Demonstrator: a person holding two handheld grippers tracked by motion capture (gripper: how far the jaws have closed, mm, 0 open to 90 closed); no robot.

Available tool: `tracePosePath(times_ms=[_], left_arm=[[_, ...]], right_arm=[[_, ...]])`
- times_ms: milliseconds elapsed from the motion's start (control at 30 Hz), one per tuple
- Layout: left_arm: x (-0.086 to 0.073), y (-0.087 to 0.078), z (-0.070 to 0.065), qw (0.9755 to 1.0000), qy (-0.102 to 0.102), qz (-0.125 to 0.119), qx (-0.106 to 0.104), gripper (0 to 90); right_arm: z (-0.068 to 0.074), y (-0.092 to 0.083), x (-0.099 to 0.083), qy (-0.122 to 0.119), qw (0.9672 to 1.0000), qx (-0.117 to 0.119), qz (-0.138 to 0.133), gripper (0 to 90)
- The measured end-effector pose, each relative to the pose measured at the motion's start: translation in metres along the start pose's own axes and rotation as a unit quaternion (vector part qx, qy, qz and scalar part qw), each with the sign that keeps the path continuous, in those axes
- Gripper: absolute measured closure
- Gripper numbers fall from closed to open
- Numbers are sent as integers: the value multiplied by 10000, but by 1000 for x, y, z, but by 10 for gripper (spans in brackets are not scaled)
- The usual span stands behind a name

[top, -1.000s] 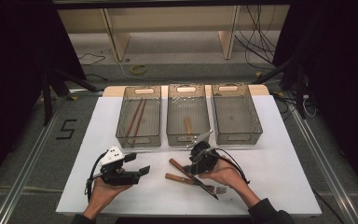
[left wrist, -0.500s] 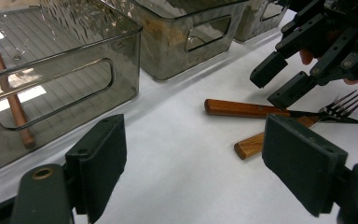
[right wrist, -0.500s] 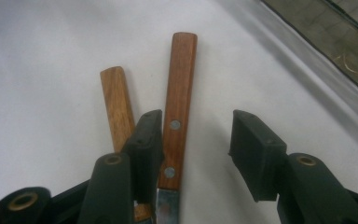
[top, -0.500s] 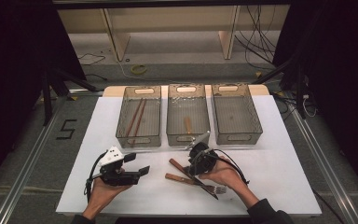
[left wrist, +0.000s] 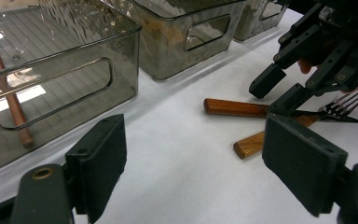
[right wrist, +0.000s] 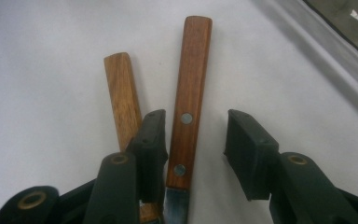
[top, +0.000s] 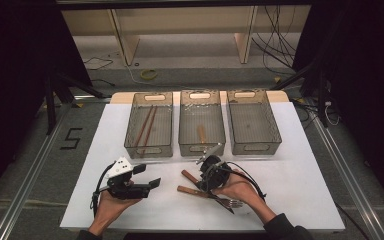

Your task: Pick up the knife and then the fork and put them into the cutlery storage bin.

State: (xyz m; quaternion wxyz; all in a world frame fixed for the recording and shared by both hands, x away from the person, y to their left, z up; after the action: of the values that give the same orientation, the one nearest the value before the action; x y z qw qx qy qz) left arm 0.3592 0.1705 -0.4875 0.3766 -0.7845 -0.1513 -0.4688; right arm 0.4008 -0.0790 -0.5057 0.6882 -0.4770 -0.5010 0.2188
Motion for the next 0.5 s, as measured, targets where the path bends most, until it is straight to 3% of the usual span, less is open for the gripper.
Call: tracePosePath(times_ms=[300,500], left_arm=[[0,0,0,10000,17,-7,0,213],[0,0,0,10000,15,-6,4,212]], right_arm=[[3,4,0,-165,9995,-223,136,640],[2,4,0,-244,9989,-349,201,718]])
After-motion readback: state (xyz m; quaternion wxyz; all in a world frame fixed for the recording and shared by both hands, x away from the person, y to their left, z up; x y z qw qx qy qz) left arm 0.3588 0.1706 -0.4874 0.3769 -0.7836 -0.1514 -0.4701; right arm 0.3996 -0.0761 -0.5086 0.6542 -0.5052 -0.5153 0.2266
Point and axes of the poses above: each handheld gripper's, and its own axes: y roughly forward along the jaws, x roughly out of its top, z roughly to its left, the point moved 4 cm from there along y, roughly forward along the jaws, and after that the axes turned 7 degrees about -y, right-handed, at the moved point
